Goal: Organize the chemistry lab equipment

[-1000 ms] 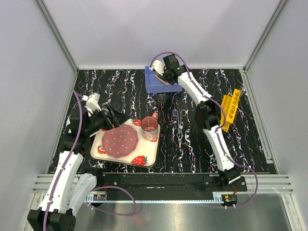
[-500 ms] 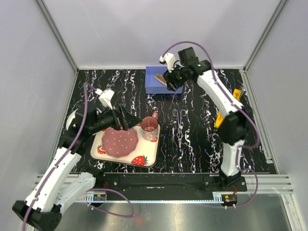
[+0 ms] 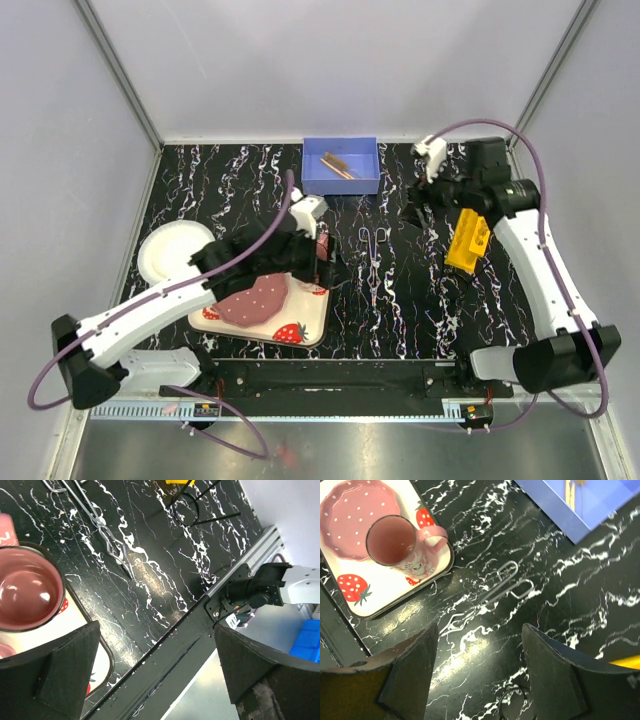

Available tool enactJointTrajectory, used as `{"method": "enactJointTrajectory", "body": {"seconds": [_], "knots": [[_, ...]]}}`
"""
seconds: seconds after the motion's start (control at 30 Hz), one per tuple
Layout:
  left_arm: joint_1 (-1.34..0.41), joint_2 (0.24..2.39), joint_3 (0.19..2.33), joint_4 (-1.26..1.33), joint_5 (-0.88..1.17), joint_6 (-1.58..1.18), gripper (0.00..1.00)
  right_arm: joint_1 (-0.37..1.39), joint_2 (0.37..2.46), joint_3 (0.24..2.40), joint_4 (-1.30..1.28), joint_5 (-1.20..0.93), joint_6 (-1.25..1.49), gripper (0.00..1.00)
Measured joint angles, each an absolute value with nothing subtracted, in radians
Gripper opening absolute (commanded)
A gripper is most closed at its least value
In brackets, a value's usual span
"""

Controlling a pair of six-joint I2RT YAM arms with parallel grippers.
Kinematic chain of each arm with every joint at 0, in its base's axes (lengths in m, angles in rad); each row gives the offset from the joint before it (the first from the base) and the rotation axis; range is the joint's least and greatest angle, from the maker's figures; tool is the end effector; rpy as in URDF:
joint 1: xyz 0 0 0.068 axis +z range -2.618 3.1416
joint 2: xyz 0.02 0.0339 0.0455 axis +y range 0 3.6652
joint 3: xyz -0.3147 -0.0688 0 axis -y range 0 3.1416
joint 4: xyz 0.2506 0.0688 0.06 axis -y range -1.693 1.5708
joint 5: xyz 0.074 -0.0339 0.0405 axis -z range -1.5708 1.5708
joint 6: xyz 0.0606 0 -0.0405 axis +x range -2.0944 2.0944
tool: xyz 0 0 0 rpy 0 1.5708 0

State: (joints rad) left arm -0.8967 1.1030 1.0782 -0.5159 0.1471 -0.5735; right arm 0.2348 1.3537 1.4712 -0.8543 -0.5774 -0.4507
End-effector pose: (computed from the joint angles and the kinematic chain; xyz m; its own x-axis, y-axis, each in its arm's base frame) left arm 0.1460 -0.1969 0.3792 -0.7318 0.0561 -0.6792 0.5407 0.6544 -0.5286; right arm 0.2709 0.0988 0.4259 -0.3321 -0.4547 -0.8264 -0.8140 0.5808 0.0075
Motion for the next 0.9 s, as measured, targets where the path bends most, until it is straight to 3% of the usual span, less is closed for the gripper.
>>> {"method": "enactJointTrajectory", "body": {"seconds": [0.33,0.9], "knots": [[-1.060,1.444,1.311,-0.571,-0.004,-0.569,0.97,-0.015,1.147,1.173,-0.795,-0.720,-0.410,0.75],[-1.076,1.954,1.652,-0.735,-0.166,-0.626,0.94,-0.155,1.054,1.089,-0.728,-0.844,-0.347,0.75]]}}
